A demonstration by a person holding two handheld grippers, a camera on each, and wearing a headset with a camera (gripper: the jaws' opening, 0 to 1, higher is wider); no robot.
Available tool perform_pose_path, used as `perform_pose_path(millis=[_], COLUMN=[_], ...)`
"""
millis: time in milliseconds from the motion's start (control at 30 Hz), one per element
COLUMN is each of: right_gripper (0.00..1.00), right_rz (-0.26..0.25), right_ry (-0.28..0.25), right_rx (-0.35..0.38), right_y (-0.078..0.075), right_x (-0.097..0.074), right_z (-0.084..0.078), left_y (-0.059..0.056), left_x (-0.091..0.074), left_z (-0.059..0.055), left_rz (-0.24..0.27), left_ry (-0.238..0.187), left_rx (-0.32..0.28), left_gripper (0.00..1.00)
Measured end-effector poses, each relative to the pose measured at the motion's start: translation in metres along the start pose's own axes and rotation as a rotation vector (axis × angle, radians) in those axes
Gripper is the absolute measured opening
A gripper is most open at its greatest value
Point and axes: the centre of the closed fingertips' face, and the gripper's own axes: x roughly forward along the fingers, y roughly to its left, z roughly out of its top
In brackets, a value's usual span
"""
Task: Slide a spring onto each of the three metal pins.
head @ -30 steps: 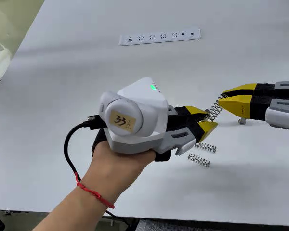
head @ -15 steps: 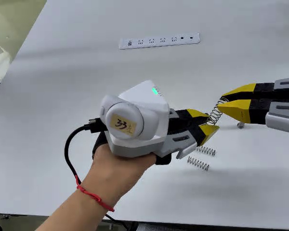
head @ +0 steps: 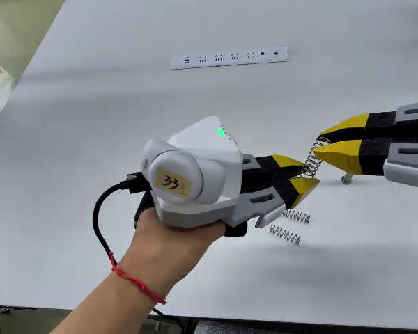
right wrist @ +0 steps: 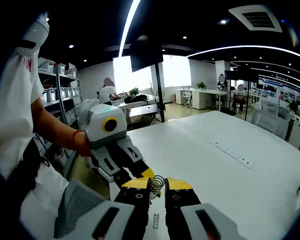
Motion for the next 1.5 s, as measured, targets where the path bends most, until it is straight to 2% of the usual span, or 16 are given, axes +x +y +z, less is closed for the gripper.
perform_pose_path(millis=[200, 767, 1033, 1167, 1333, 1500], right_gripper=[0.07, 0.08, 0.15, 0.19, 0.21, 0.25], right_rz=[0.014, 0.038, 0.068, 0.105, 0.214, 0.315], right_ry=[0.017, 0.061, 0.081, 0.142, 0.217, 0.347], right_rx=[-0.016, -0.056, -0.073, -0.134, -0.2, -0.293], right_y=[0.0, 0.002, 0.007, 0.006, 0.01, 0.014], right_x=[-0.001, -0.004, -0.003, -0.007, -0.015, -0.017], right_z=[-0.003, -0.004, -0.004, -0.005, 0.001, -0.005], left_y=[-0.002, -0.005, -0.006, -0.008, -0.012, -0.015], left_x=[-0.001, 0.0, -0.001, -0.001, -0.001, 0.001], left_z=[0.001, 0.003, 0.004, 0.004, 0.005, 0.006], left_rz=[-0.012, -0.027, -0.036, -0.043, -0.058, -0.073], left_ry=[-0.032, -0.058, -0.065, -0.063, -0.061, -0.06], left_rx=[-0.017, -0.02, -0.017, -0.014, -0.009, -0.003], left_gripper=[0.07, 0.06, 0.06, 0.06, 0.06, 0.06])
